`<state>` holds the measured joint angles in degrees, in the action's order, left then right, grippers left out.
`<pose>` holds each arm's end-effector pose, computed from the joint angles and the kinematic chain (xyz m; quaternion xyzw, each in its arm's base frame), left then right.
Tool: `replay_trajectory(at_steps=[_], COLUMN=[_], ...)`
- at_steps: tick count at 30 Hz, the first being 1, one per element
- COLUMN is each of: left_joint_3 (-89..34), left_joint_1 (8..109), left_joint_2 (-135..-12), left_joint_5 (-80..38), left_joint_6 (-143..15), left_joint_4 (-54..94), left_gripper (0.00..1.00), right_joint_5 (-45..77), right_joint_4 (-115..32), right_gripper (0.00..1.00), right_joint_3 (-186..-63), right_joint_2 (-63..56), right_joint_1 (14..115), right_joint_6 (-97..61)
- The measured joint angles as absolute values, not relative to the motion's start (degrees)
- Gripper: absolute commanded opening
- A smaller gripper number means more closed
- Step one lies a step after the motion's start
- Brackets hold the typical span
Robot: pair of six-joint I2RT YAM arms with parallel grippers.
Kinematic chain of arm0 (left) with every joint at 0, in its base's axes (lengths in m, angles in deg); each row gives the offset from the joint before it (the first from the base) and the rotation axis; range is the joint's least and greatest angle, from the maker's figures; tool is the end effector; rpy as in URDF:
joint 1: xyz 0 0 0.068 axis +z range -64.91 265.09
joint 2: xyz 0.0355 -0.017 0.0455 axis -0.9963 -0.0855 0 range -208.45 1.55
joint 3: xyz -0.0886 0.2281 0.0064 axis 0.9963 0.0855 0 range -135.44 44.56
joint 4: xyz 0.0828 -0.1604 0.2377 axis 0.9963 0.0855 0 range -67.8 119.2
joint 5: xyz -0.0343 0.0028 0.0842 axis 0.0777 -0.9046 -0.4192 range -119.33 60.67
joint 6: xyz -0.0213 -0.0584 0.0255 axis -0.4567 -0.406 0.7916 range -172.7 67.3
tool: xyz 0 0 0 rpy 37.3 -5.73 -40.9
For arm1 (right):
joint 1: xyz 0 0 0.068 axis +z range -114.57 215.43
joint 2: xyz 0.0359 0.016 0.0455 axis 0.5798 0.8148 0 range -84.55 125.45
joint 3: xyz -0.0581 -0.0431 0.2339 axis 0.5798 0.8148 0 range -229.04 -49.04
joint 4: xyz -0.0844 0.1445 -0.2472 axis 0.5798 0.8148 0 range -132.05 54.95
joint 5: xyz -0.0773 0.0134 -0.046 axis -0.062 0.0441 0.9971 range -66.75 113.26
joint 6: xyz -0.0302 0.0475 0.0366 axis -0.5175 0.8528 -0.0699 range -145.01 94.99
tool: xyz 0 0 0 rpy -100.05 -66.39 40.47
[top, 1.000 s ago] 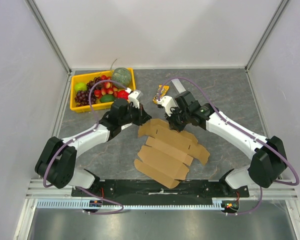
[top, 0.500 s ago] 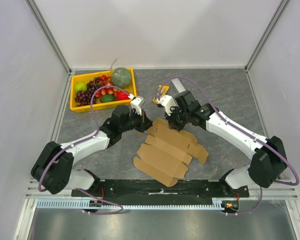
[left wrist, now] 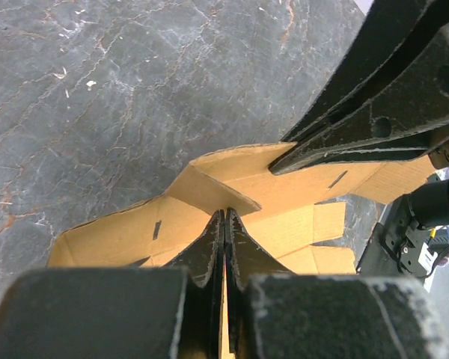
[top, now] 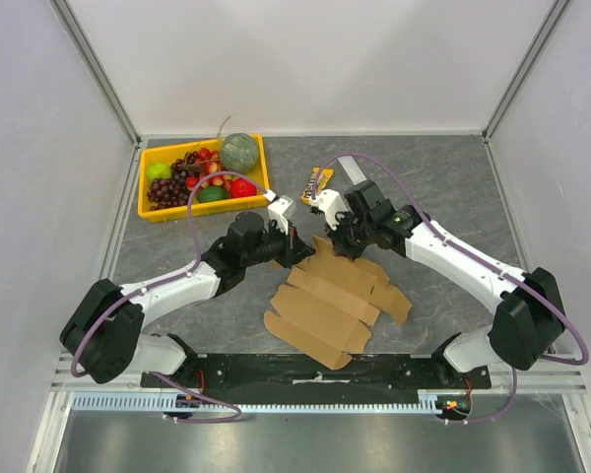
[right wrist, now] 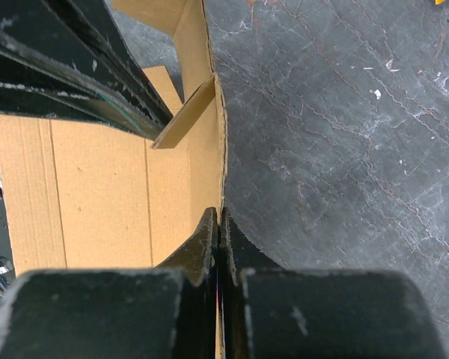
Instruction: Fold the paper box
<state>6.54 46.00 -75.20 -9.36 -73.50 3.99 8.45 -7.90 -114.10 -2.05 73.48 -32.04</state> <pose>0.2539 -0.2298 0.1676 0.2263 0.7832 -0.4036 0.4153 0.2724 0.2305 0.2199 -0.3981 0.8487 0.2045 0.2818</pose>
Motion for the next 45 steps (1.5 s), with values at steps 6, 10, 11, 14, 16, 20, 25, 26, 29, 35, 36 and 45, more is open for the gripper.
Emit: replay_trajectory(at_steps=[6, 10, 11, 14, 16, 20, 25, 26, 29, 35, 36, 45], left_joint_3=[6.5, 6.4, 6.3, 5.5, 5.1, 4.9, 5.5, 5.7, 8.0, 11.7, 12.2, 15.0], left_joint_1=[44.5, 44.0, 43.9, 43.8, 43.8, 43.7, 43.5, 43.5, 43.5, 43.6, 43.6, 43.6], left_joint_2=[-75.9, -77.0, -77.3, -78.2, -78.6, -78.7, -77.1, -76.2, -71.4, -63.6, -62.9, -62.8], left_joint_5=[-9.8, -9.8, -9.9, -10.1, -10.5, -11.3, -13.6, -13.9, -16.5, -21.3, -22.1, -28.6], left_joint_6=[-74.1, -74.5, -74.6, -74.8, -74.8, -74.8, -74.8, -74.8, -74.7, -74.7, -74.7, -75.0], left_joint_4=[2.9, 2.2, 2.2, 2.1, 2.2, 2.3, 3.4, 3.4, 4.9, 10.7, 11.7, 19.0], left_gripper=[0.02, 0.02, 0.02, 0.02, 0.02, 0.02, 0.02, 0.02, 0.02, 0.02, 0.02, 0.02], right_joint_5=[7.3, 6.0, 5.7, 5.0, 4.9, 4.9, 6.2, 6.7, 7.7, 10.3, 10.7, 11.7], right_joint_4=[-8.2, -8.2, -8.2, -8.4, -8.7, -9.1, -9.5, -9.5, -9.5, -9.5, -9.4, -9.4], right_gripper=[0.00, 0.00, 0.00, 0.00, 0.00, 0.00, 0.00, 0.00, 0.00, 0.00, 0.00, 0.00], right_joint_3=[-113.8, -113.1, -113.0, -112.8, -112.6, -112.4, -112.2, -112.2, -112.2, -111.4, -111.3, -110.9], right_joint_2=[-2.0, -2.0, -2.0, -2.0, -2.0, -2.0, -2.0, -2.0, -2.1, -2.8, -3.0, -4.0], right_joint_1=[73.5, 73.5, 73.5, 73.5, 73.5, 73.4, 73.4, 73.4, 73.5, 73.5, 73.5, 73.5], right_joint_6=[-31.8, -31.6, -31.6, -31.6, -31.6, -31.6, -31.3, -31.1, -30.9, -30.6, -30.6, -30.6])
